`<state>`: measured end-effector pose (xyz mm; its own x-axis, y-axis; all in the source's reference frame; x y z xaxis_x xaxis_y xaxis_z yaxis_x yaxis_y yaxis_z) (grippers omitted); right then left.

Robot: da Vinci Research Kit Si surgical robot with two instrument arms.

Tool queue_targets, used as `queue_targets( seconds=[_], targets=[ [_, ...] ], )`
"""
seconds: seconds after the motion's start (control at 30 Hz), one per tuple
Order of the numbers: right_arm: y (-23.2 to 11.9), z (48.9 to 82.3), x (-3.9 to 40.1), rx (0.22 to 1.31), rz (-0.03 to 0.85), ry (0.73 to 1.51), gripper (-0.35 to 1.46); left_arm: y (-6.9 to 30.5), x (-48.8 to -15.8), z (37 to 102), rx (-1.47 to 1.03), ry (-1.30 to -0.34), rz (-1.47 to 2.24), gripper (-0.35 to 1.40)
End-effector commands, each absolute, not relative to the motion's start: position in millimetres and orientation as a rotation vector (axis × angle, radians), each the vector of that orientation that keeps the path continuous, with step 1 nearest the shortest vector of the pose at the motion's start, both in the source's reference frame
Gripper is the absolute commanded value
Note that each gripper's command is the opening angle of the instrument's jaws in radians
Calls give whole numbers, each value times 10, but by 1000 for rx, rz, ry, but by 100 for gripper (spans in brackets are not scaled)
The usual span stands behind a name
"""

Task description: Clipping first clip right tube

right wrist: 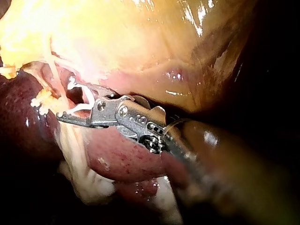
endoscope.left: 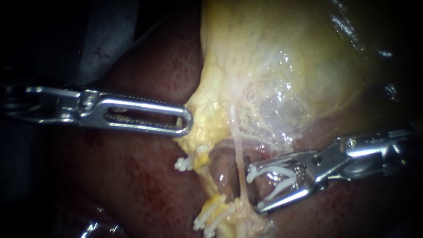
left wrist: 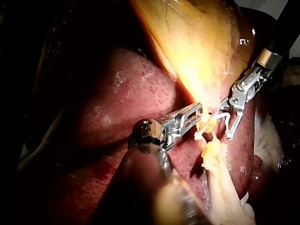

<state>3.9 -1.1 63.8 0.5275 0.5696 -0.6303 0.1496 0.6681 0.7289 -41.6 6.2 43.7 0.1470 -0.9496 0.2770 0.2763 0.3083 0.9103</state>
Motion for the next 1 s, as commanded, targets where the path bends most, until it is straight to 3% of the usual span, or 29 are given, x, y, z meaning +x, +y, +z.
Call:
queue_targets(
  seconds=[0.03,0.77,1.0],
  targets=[
    [-12,638,43,829,291,1009,53,62,-416,437,823,-1044,-1043,-35],
    [-11,638,67,851,306,997,42,61,-417,437,822,-1044,-1044,-35],
    [-5,635,61,875,336,985,11,62,-417,437,822,-1044,-1044,-35]
  ],
)
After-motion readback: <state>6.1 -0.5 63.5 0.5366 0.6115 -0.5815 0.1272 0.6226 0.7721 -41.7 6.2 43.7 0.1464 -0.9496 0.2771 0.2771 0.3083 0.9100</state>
